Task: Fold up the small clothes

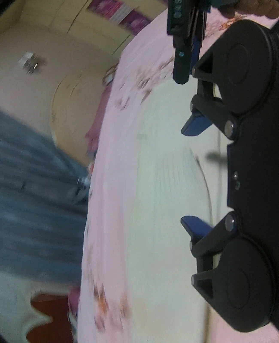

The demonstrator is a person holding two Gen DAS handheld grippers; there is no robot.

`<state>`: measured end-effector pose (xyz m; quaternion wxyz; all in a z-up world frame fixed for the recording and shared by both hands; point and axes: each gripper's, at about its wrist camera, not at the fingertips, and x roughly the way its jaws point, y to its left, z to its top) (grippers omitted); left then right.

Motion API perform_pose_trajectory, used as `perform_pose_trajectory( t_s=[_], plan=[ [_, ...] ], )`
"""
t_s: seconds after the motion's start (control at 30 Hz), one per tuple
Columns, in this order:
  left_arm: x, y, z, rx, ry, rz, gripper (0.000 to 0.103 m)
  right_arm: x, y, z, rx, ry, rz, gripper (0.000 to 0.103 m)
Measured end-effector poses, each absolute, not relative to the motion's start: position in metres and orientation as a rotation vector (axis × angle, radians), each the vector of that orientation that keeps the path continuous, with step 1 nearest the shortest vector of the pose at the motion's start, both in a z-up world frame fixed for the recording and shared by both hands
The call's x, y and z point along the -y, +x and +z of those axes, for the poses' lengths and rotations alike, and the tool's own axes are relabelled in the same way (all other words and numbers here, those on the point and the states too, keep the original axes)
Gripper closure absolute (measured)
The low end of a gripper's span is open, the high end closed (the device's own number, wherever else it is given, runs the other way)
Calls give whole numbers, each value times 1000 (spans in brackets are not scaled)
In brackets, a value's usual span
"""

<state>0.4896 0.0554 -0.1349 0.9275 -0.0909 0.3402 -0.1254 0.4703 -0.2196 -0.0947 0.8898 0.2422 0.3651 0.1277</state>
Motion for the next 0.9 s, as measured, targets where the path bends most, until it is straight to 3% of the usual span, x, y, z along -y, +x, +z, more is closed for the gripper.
perform_pose_trajectory(
  t_s=[0.03, 0.17, 0.43, 0.47, 0.6, 0.9],
  plan=[
    [-69, 482, -133, -697, -194, -222, 28, 214, 474, -96, -763, 513, 289, 54],
    [-132, 452, -139, -743, -246, -60, 54, 185, 491, -106, -795, 536, 363, 54],
    [-184, 453, -160, -793, -403, 6, 54, 142, 526, -129, -864, 523, 405, 55],
    [-184, 456, -161, -790, -411, 8, 54, 135, 529, -128, -867, 488, 401, 72],
    [-180, 465, -161, -782, -371, 19, 55, 116, 537, -127, -875, 397, 401, 99],
    [-165, 470, -159, -775, -236, -7, 64, 190, 513, -85, -666, 369, 214, 100]
  ],
)
